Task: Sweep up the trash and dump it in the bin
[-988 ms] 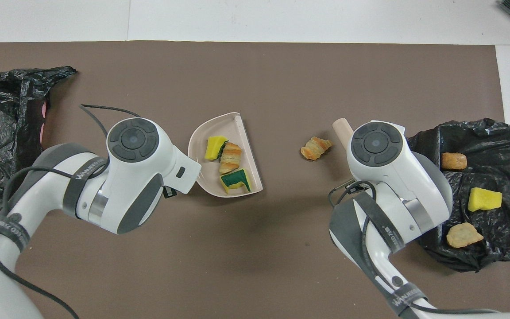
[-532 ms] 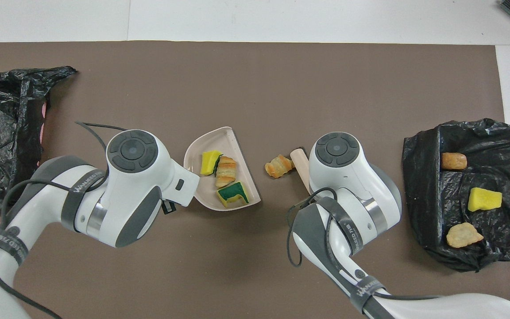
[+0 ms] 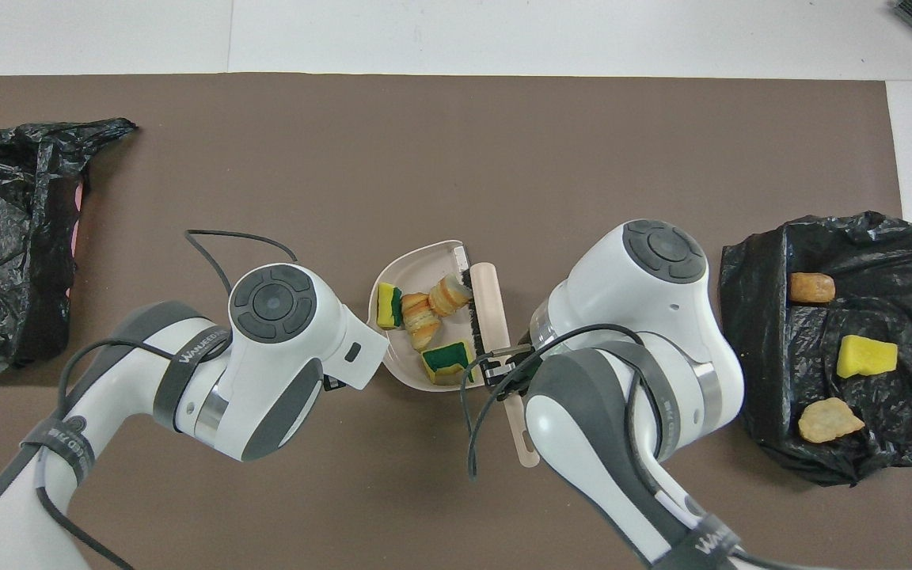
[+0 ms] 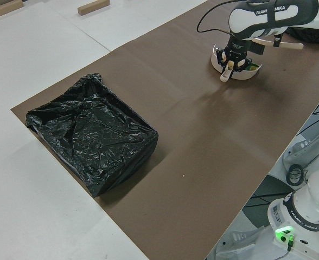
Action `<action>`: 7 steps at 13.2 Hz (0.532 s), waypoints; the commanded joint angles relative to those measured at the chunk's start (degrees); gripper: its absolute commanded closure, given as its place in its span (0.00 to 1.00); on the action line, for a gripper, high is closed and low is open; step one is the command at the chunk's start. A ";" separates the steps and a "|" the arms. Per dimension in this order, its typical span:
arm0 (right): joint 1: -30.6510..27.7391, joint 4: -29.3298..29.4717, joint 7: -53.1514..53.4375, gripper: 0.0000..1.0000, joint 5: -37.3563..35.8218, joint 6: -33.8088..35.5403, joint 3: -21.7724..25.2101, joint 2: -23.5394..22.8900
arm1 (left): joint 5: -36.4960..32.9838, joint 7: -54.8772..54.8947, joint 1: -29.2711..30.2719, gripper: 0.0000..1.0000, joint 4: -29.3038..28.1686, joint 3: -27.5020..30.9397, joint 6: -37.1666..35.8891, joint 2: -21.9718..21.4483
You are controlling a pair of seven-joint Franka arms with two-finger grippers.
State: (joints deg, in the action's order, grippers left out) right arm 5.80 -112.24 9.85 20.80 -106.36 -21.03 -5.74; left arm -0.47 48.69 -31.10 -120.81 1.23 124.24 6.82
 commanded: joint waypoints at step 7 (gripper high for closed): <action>-0.26 -3.85 3.42 1.00 -12.79 7.39 -0.59 9.77 | 8.73 16.79 12.73 1.00 5.94 0.26 -3.12 0.57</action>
State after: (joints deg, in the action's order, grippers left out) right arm 5.70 -113.20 12.14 10.22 -99.41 -21.21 1.17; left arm 6.79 63.64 -18.84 -116.66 1.87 123.13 6.99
